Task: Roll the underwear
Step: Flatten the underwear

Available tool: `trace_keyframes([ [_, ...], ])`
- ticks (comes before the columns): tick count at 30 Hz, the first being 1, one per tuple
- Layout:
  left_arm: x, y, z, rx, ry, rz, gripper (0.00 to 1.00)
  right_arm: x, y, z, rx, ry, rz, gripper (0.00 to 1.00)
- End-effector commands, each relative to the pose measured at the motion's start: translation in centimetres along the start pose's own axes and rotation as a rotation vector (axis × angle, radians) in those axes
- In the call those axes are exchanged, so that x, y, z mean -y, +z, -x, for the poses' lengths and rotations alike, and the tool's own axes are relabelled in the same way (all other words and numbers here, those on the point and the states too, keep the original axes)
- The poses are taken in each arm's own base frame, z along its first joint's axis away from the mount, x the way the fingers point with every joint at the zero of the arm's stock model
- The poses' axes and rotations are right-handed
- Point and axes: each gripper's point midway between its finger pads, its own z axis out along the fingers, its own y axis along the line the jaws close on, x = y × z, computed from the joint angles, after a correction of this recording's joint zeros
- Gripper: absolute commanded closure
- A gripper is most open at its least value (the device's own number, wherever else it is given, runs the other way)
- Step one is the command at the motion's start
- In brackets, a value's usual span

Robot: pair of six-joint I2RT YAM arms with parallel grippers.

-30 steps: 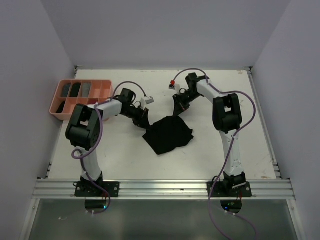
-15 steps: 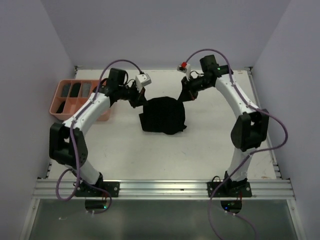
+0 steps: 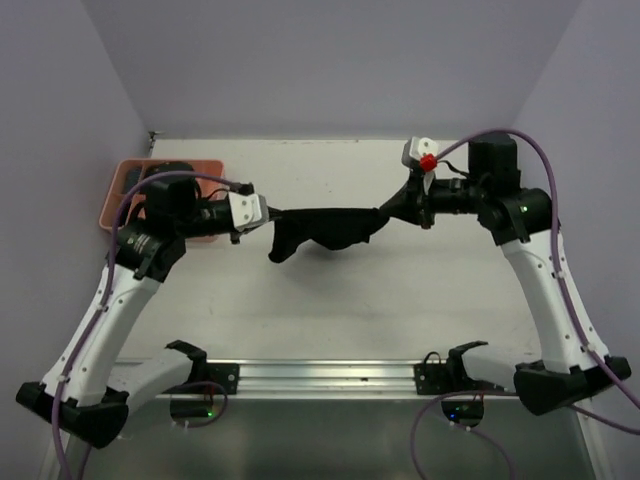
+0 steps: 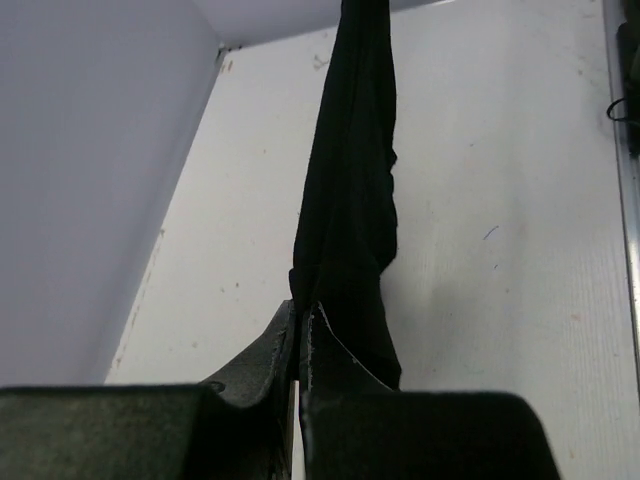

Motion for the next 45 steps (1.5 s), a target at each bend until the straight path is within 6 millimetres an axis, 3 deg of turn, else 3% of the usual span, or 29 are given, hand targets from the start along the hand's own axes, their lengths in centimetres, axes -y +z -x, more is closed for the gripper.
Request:
trace_keyframes([
  [1, 3.3, -1.6, 2.3, 0.084, 0.054, -0.067, 1.0, -3.1, -1.9, 2.3, 0.088, -0.055, 0.015, 1.0],
  [4, 4.8, -1.9, 2.9, 0.12, 0.003, -0.114, 1.0, -4.9, -3.0, 3.5, 0.139, -0.033, 0.014, 1.0],
  [7, 5.1, -0.9, 1.8, 0.099, -0.099, -0.151, 1.0, -4.5, -2.9, 4.1, 0.157, 0.006, 0.001, 1.0],
  [11, 2.8, 2.3, -1.5, 0.006, -0.272, -0.134, 1.0, -0.5, -0.1, 1.7, 0.079, 0.123, -0.038, 1.0],
  [12, 2.1, 3.1, -2.3, -0.013, -0.307, -0.127, 1.0, 1.7, 1.7, -0.4, 0.023, 0.196, -0.052, 1.0],
  [13, 1.2, 4.8, -4.4, -0.056, -0.371, -0.133, 1.0, 2.8, 2.7, -1.3, 0.001, 0.248, -0.059, 1.0],
  [15, -0.8, 6.8, -6.5, -0.091, -0.428, -0.102, 1.0, 5.5, 4.7, -3.2, -0.044, 0.315, -0.081, 1.0],
  [16, -1.3, 8.8, -9.6, -0.138, -0.497, -0.125, 1.0, 7.7, 6.9, -5.9, -0.106, 0.399, -0.087, 1.0],
  [17, -3.5, 9.4, -10.0, -0.119, -0.523, -0.098, 0.99, 8.7, 7.9, -7.0, -0.136, 0.433, -0.088, 1.0],
  [18, -4.9, 10.0, -11.4, -0.124, -0.567, -0.081, 0.96, 10.3, 8.5, -6.4, -0.132, 0.434, -0.106, 1.0],
  [19, -6.1, 11.5, -14.6, -0.158, -0.636, -0.084, 0.95, 12.8, 10.8, -9.8, -0.201, 0.517, -0.132, 0.95],
  [20, -8.8, 11.4, -16.6, -0.17, -0.652, -0.016, 0.9, 14.0, 11.5, -10.6, -0.223, 0.541, -0.148, 0.91],
  [21, -11.6, 12.5, -18.4, -0.177, -0.678, 0.032, 0.86, 16.5, 12.0, -9.5, -0.2, 0.529, -0.183, 0.73],
  [22, -13.8, 12.3, -19.5, -0.172, -0.686, 0.086, 0.84, 18.4, 13.8, -12.3, -0.249, 0.595, -0.209, 0.52],
  [23, -15.7, 12.4, -20.4, -0.165, -0.703, 0.134, 0.73, 19.9, 13.9, -13.9, -0.307, 0.619, -0.271, 0.36],
  [24, -18.1, 12.9, -21.1, -0.158, -0.701, 0.166, 0.65, 22.1, 13.6, -11.8, -0.271, 0.58, -0.315, 0.34],
  [25, -19.3, 12.7, -21.7, -0.161, -0.705, 0.192, 0.55, 23.1, 14.1, -13.3, -0.299, 0.609, -0.325, 0.32],
  [26, -20.0, 12.6, -22.0, -0.178, -0.716, 0.209, 0.42, 23.8, 13.5, -13.0, -0.298, 0.613, -0.36, 0.26],
  [27, -20.8, 12.3, -22.0, -0.173, -0.711, 0.219, 0.4, 24.5, 12.5, -12.8, -0.288, 0.616, -0.381, 0.19],
  [29, -20.7, 11.6, -22.6, -0.22, -0.682, 0.249, 0.22, 24.8, 10.1, -11.4, -0.252, 0.585, -0.413, 0.14],
  [31, -19.8, 10.1, -22.5, -0.246, -0.657, 0.277, 0.2, 23.3, 9.2, -12.0, -0.262, 0.568, -0.366, 0.18],
  [32, -18.8, 9.8, -22.1, -0.25, -0.614, 0.236, 0.23, 21.7, 8.2, -10.6, -0.246, 0.545, -0.335, 0.28],
  [33, -18.0, 8.9, -20.7, -0.242, -0.594, 0.225, 0.25, 19.6, 8.4, -11.9, -0.268, 0.576, -0.272, 0.33],
  [35, -15.0, 8.6, -21.8, -0.27, -0.657, 0.198, 0.28, 16.6, 8.2, -12.7, -0.288, 0.627, -0.197, 0.48],
  [37, -14.4, 8.0, -21.3, -0.264, -0.674, 0.234, 0.3, 12.1, 8.5, -14.6, -0.316, 0.727, -0.095, 0.59],
  [38, -14.1, 8.1, -21.8, -0.254, -0.691, 0.253, 0.3, 11.0, 9.0, -15.1, -0.314, 0.735, -0.071, 0.68],
  [39, -14.3, 8.1, -21.3, -0.234, -0.687, 0.262, 0.3, 8.4, 9.8, -17.5, -0.361, 0.784, -0.03, 0.72],
  [42, -14.2, 9.8, -21.1, -0.152, -0.772, 0.226, 0.28, 5.3, 11.4, -18.7, -0.372, 0.778, 0.009, 0.78],
  [45, -14.9, 12.2, -22.9, -0.158, -0.93, 0.265, 0.28, 4.4, 12.7, -20.4, -0.392, 0.832, 0.006, 0.81],
])
